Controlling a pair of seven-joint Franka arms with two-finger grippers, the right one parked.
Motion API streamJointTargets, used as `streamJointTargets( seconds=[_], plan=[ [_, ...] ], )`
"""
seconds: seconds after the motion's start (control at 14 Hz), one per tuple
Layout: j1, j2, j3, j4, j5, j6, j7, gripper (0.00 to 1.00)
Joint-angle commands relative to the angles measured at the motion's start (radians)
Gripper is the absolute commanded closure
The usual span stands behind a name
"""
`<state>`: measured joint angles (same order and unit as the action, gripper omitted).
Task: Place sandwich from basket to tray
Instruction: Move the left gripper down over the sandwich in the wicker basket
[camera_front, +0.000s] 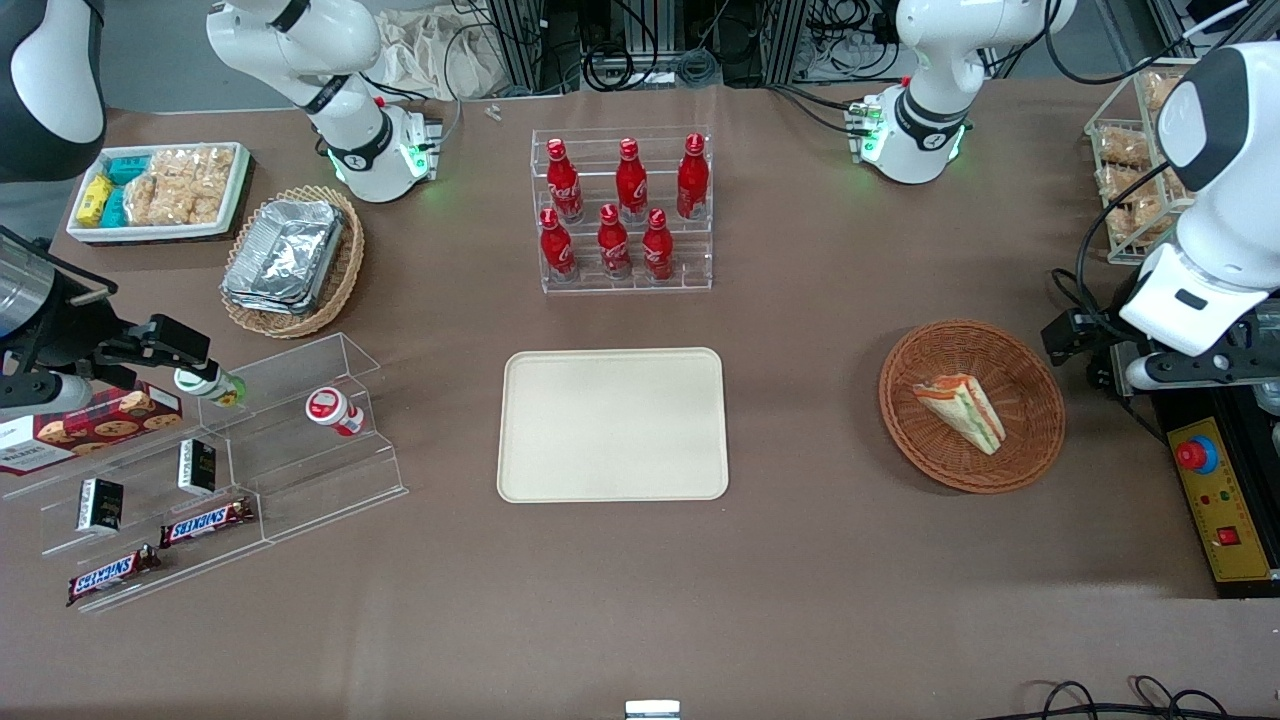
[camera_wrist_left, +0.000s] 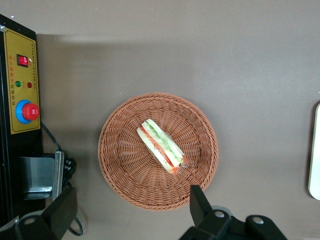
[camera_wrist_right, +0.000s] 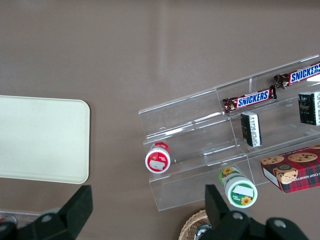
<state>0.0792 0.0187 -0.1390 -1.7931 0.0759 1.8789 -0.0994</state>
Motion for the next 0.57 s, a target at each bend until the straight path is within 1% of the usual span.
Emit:
streamJointTargets(
  seconds=[0.0, 0.36, 0.5],
  plan=[
    [-0.003, -0.006, -0.001, -0.015, -0.010, 0.022, -0.008, 0.00],
    [-0.003, 0.004, -0.001, -0.025, 0.001, 0.002, 0.004, 0.00],
    [0.001, -0.002, -0.001, -0.073, -0.008, -0.015, -0.003, 0.00]
  ],
)
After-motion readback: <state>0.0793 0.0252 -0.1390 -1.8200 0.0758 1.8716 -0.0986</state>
